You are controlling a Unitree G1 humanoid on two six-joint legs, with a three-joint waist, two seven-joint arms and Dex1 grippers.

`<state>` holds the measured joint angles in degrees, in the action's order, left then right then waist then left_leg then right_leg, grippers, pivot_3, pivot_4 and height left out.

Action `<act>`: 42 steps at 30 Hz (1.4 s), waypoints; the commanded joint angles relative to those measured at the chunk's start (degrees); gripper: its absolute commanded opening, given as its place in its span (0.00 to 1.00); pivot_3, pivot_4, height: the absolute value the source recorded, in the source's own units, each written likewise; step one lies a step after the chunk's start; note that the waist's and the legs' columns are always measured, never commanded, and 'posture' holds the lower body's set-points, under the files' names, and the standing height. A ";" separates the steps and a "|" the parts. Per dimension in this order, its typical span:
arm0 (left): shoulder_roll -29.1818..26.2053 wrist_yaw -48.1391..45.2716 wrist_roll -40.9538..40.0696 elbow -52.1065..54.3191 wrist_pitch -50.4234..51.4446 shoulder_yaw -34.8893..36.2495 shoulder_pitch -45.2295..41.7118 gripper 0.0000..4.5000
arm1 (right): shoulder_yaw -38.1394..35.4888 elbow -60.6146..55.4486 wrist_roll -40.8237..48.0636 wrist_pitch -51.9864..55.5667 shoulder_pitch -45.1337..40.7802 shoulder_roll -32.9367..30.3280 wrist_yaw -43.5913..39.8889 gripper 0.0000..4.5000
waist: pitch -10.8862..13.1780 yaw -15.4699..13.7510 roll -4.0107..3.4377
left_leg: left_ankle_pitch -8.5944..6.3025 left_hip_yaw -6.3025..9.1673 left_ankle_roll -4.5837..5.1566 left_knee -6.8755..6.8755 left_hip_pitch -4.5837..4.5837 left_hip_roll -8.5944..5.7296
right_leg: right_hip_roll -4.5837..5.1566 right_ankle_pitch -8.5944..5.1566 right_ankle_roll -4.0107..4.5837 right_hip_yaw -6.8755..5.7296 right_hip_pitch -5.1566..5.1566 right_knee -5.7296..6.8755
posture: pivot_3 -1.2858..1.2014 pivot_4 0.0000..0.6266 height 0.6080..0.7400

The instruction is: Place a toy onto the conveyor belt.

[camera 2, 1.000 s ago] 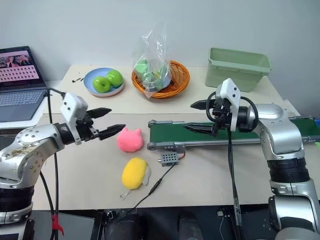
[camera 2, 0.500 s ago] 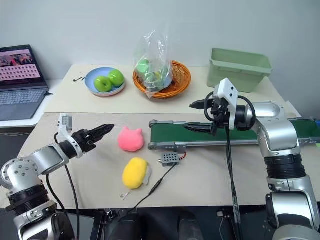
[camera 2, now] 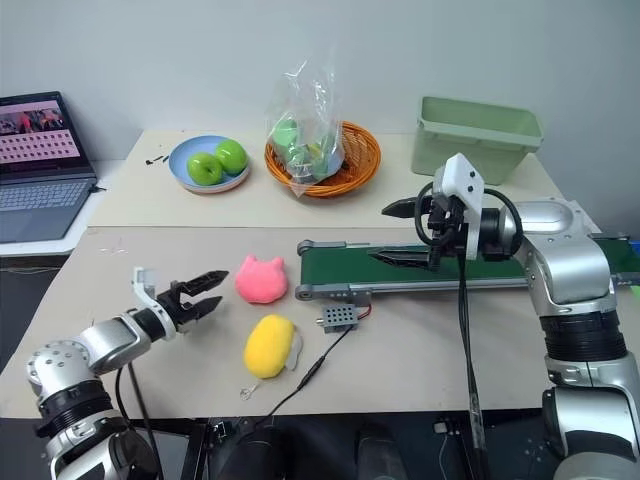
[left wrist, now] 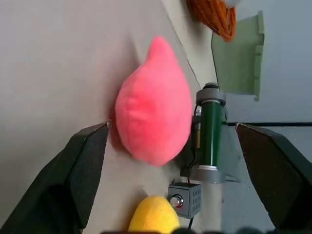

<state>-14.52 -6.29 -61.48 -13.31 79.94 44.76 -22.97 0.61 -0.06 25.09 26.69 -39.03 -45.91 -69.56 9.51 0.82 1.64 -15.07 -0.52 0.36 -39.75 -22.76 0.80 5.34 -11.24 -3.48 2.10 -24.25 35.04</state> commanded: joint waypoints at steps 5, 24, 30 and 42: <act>1.01 -2.40 2.80 -4.80 -5.61 -5.60 -3.00 0.99 | -3.53 -3.31 1.10 0.83 -0.39 -2.55 0.95 1.00 | 0.00 -0.08 -0.01 | 0.01 -0.01 -0.02 0.00 0.01 0.00 | 0.01 0.00 0.01 0.01 0.01 0.01 | 0.52 0.24 1.00; -0.36 -9.96 7.51 -13.94 -13.72 -11.63 -8.70 0.23 | -4.80 -6.32 1.17 2.43 0.86 -4.54 2.96 1.00 | 0.00 -0.08 0.00 | 0.01 0.00 -0.01 0.00 -0.04 -0.01 | 0.01 0.00 0.00 0.00 -0.02 -0.01 | 0.52 0.24 1.00; 0.34 -10.34 5.96 -11.18 -14.29 -10.68 -8.12 0.01 | -4.33 -5.53 0.70 1.93 0.14 -4.31 2.82 1.00 | 0.00 -0.09 0.00 | 0.01 0.00 -0.01 0.00 -0.04 -0.01 | 0.02 0.00 0.00 0.00 -0.02 -0.01 | 0.52 0.24 1.00; -4.97 -16.66 7.98 25.35 -25.20 -18.74 -2.61 0.01 | -3.80 -2.92 -0.38 0.90 -1.46 -4.63 1.29 1.00 | 0.00 -0.09 -0.01 | -0.01 -0.01 -0.05 0.02 -0.10 0.01 | 0.03 0.00 0.01 0.07 -0.10 -0.02 | 0.52 0.24 1.00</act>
<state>-18.88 -22.40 -58.82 7.15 61.78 28.98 -25.73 -2.41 -2.61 24.77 29.00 -38.63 -49.82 -68.02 9.51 0.73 1.62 -15.08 -0.55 0.31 -39.73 -22.83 0.79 5.38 -11.24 -3.48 2.18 -24.33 35.00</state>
